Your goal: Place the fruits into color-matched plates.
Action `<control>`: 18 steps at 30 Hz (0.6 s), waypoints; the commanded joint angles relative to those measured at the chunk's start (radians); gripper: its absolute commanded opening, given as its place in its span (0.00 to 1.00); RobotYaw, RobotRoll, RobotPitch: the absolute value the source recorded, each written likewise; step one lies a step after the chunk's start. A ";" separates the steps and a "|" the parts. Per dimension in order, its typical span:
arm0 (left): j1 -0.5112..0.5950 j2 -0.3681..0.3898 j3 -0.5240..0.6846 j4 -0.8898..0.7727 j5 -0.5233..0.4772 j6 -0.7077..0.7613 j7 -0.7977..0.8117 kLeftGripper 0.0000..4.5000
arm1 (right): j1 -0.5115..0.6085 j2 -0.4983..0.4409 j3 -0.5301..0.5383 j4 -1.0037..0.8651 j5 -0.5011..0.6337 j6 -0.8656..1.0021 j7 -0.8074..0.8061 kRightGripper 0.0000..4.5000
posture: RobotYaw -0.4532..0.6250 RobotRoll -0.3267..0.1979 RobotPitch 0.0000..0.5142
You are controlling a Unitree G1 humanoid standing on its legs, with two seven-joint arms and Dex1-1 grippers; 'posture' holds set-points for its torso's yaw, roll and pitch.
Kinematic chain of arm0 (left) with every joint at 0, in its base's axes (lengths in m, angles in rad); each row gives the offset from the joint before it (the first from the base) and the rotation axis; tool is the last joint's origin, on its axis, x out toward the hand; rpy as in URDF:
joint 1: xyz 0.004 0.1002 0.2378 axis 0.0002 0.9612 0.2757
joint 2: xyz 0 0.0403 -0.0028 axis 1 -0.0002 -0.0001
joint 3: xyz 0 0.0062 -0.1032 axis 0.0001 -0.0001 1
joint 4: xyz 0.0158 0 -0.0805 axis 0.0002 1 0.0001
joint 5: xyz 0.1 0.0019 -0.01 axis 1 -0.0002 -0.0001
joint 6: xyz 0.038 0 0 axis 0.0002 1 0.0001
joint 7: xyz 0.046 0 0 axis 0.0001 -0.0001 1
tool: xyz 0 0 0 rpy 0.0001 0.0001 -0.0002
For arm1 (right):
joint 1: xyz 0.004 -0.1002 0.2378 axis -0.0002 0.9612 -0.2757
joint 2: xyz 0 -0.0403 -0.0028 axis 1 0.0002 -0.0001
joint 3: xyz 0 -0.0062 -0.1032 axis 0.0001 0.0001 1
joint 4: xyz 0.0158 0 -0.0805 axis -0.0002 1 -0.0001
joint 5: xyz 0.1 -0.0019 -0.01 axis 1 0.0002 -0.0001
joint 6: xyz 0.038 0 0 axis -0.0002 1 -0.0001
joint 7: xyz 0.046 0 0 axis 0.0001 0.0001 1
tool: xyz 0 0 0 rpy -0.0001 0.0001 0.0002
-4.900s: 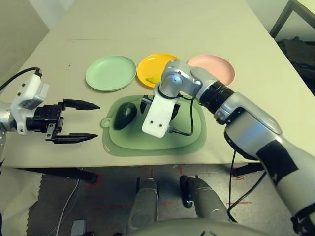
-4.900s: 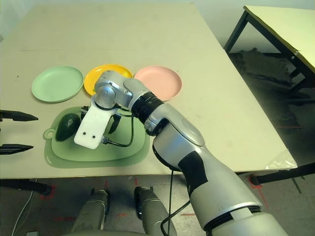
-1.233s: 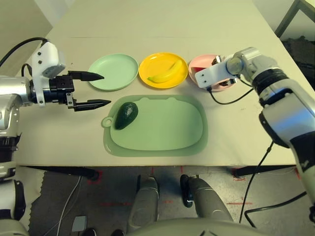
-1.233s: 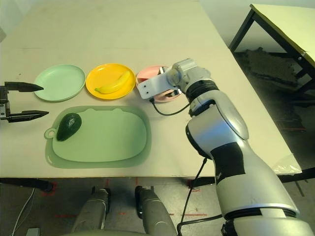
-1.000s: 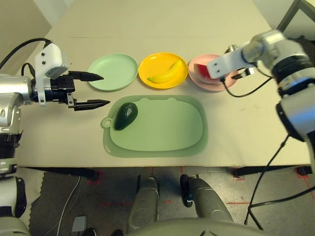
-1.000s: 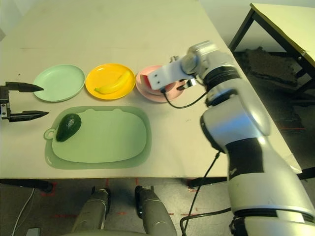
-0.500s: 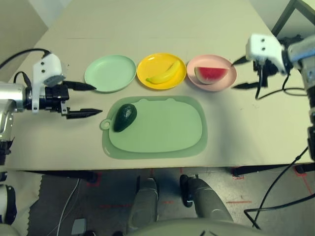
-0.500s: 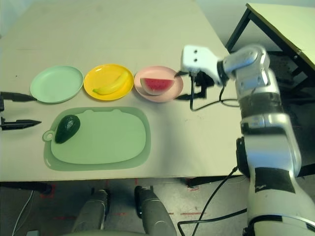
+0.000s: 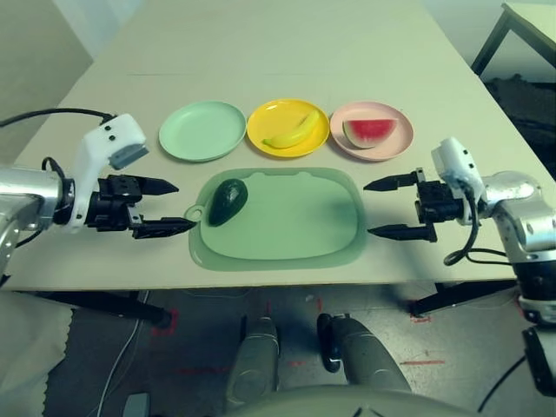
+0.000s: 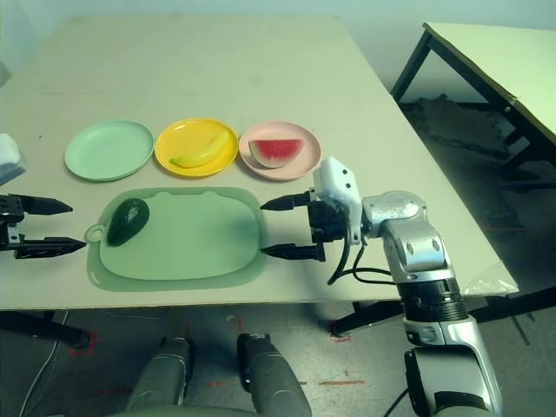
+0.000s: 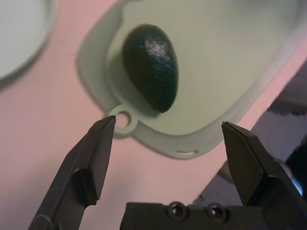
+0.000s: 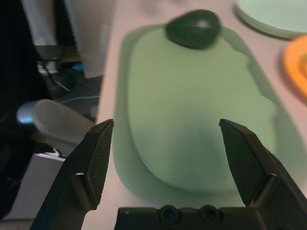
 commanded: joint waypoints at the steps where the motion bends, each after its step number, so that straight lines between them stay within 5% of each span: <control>1: -0.100 -0.019 -0.036 -0.009 -0.045 0.182 0.085 1.00 | 0.011 0.013 0.026 -0.027 0.018 -0.032 -0.009 0.99 | 0.47 0.62 0.38; 8: -0.267 -0.123 -0.101 0.031 -0.076 0.351 0.200 1.00 | 0.020 0.032 0.056 -0.047 0.019 -0.066 -0.029 0.99 | 0.46 0.62 0.39; 18: -0.311 -0.208 -0.136 0.015 -0.140 0.438 0.247 1.00 | 0.036 0.017 0.066 -0.075 0.023 -0.064 -0.061 0.99 | 0.42 0.62 0.38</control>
